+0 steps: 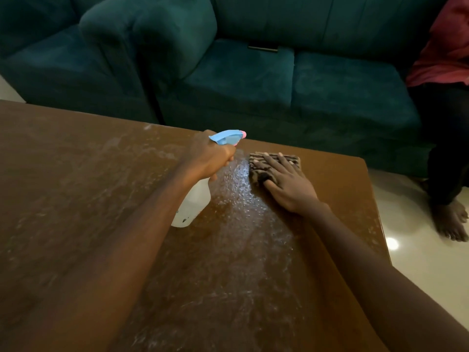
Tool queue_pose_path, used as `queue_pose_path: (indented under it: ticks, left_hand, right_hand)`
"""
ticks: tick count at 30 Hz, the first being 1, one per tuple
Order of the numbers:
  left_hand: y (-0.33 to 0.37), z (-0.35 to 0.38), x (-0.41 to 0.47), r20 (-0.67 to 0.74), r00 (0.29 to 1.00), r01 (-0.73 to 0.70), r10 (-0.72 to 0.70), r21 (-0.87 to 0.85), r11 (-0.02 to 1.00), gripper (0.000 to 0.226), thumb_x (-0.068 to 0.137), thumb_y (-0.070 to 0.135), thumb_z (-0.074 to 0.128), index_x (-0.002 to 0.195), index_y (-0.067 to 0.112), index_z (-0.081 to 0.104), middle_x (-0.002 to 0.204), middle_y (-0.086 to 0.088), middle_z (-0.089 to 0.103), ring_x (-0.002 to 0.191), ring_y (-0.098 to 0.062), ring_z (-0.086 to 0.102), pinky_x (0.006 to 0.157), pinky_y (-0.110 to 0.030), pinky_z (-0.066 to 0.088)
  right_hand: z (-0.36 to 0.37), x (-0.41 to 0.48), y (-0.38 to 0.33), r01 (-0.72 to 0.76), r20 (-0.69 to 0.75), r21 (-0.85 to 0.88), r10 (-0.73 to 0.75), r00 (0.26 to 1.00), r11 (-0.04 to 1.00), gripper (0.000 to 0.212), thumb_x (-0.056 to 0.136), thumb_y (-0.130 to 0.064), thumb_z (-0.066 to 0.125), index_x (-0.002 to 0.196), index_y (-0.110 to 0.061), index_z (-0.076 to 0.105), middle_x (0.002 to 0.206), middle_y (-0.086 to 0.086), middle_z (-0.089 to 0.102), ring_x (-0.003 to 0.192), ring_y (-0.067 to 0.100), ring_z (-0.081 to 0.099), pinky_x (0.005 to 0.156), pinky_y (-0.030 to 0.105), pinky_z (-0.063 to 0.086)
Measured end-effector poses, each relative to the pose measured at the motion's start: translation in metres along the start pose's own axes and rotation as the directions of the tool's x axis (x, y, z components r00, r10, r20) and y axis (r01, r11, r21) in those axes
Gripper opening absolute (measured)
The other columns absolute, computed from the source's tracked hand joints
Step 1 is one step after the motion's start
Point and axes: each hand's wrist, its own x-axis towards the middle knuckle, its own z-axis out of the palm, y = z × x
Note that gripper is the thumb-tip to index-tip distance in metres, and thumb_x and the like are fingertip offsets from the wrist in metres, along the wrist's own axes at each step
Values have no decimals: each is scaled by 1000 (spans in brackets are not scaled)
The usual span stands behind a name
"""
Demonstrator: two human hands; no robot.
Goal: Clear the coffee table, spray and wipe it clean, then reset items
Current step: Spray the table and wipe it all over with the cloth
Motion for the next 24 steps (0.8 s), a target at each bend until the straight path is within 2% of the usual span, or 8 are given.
queue_pose_path:
  ticks: [3,6,9,12,15,20,24]
  left_hand:
    - [0,8,-2,42,999,-32,29,84,996,24,92,30,58,105,12,61,86,-8,62,61,-14,56,51,-23,47]
    - [2,15,-9,91,993,-92,77,174,980,23,92,31,58,105,11,58,82,-7,61,55,-14,53,47,-22,44]
    - [-4,21,-17,111,988,-129,104,244,961,29,91,35,60,111,14,58,75,-6,60,55,-17,54,52,-26,47]
    - [-7,26,-29,125,988,-123,89,301,946,27,90,34,61,107,13,58,68,-3,56,53,-16,52,54,-26,45]
    - [-7,29,-46,119,992,-77,37,355,932,24,91,36,59,102,16,54,68,-4,56,51,-15,49,52,-24,41]
    - [-7,33,-65,71,994,51,-79,332,942,40,91,35,60,122,11,54,71,-6,56,49,-17,48,48,-24,40]
    - [-8,32,-76,51,991,99,-123,333,938,40,90,39,61,116,10,54,73,-7,58,51,-18,48,51,-27,41]
  right_hand:
    - [0,-32,23,-178,-52,17,179,983,984,58,99,-53,18,155,-39,17,163,-17,2,150,10,-8,118,33,-5]
    - [2,-53,29,-259,-53,30,261,964,965,54,103,-49,22,155,-38,16,164,-15,-1,150,12,-10,119,34,-6]
    - [5,-64,31,-259,-53,28,260,964,966,56,102,-51,21,156,-37,17,164,-16,-2,150,12,-11,119,35,-5]
    - [7,-65,32,-265,-48,41,267,963,963,56,102,-53,20,155,-38,18,164,-15,-3,150,13,-11,121,39,-3]
    - [7,-66,33,-250,-60,40,252,966,968,57,101,-54,19,155,-37,18,164,-13,-2,151,15,-10,123,42,-1]
    - [6,-69,34,-225,-63,63,229,971,972,58,101,-53,21,155,-34,21,165,-12,0,151,16,-9,123,42,0]
    - [5,-70,34,-228,-44,75,231,972,971,58,101,-53,20,155,-34,18,165,-11,-1,151,16,-10,122,42,-2]
